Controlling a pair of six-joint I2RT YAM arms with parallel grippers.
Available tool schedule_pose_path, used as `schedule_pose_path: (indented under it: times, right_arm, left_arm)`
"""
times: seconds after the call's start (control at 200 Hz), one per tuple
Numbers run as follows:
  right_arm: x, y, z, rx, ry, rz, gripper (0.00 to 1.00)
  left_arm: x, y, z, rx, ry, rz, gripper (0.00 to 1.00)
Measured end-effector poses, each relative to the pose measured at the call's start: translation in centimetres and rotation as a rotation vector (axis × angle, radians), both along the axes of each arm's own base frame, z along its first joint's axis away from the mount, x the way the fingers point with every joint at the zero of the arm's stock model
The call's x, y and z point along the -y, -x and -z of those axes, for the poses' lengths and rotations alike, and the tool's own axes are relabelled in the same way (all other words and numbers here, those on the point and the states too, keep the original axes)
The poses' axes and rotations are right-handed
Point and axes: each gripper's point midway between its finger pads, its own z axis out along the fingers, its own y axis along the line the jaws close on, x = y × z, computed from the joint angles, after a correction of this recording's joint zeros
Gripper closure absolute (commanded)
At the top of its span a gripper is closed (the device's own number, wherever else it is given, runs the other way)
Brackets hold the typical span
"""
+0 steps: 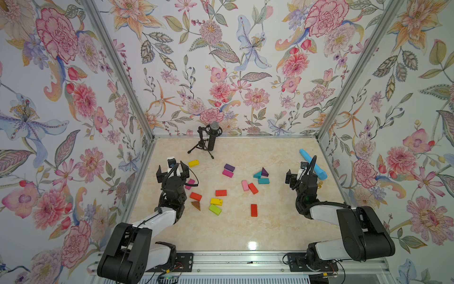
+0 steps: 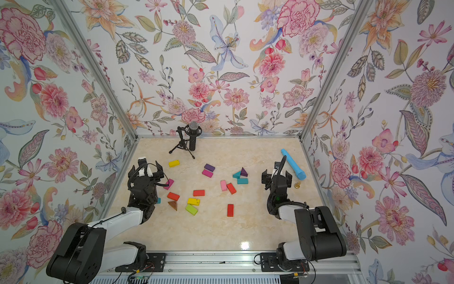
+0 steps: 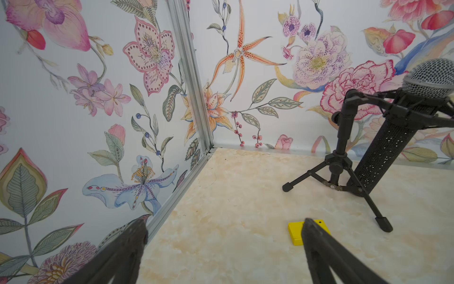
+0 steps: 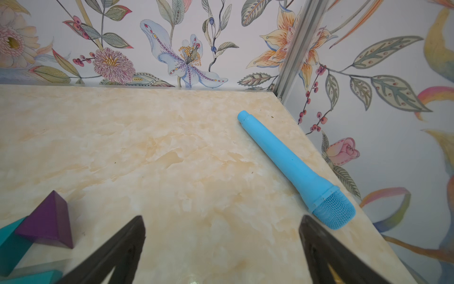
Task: Assemble a piece of candy with building blocks
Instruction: Move the building block to the center of the board.
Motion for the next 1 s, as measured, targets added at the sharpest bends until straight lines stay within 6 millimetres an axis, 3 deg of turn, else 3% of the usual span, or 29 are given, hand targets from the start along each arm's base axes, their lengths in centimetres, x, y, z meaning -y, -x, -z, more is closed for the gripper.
schedule_pose_path:
  times: [0.09,0.155,0.23,0.295,0.36,0.47,0.6,0.806,1.001]
  right_arm:
    - [-1.7,0.0,-2.4,-0.008,0.012,-0.035,0.00]
    - [-3.4,0.0,-4.7,-0.015,-0.023,-0.077,0.00]
    - [-5.6,-0.3,-7.0,-0.030,-0.096,-0.139,0.00]
    - [-7.9,-0.8,-7.9,-0.070,-0.159,-0.199,0.00]
    - [-10.7,-1.0,-7.3,-0.136,-0.201,-0.269,0.00]
    - [-15.6,-0.2,-3.2,-0.307,-0.218,-0.389,0.00]
    - [-19.9,1.0,0.6,-0.470,-0.209,-0.502,0.00]
    - [-23.3,-0.1,1.1,-0.546,-0.277,-0.627,0.00]
    - [-27.5,-3.5,1.1,-0.590,-0.247,-0.752,0.00]
  left_arm:
    - [1.5,-1.2,-1.8,-0.034,0.080,0.050,0.01]
    - [2.7,-2.0,-2.0,-0.080,0.145,0.102,0.01]
    - [4.5,-3.0,-0.9,-0.166,0.210,0.176,0.01]
    - [6.3,-4.0,1.2,-0.267,0.257,0.241,0.01]
    - [7.5,-4.5,4.2,-0.382,0.284,0.275,0.01]
    - [8.3,-4.2,10.0,-0.587,0.292,0.281,0.01]
    - [9.3,-4.0,14.2,-0.737,0.295,0.294,0.01]
    - [13.3,-5.6,15.1,-0.780,0.293,0.382,0.01]
    - [14.3,-4.8,15.6,-0.785,0.322,0.426,0.01]
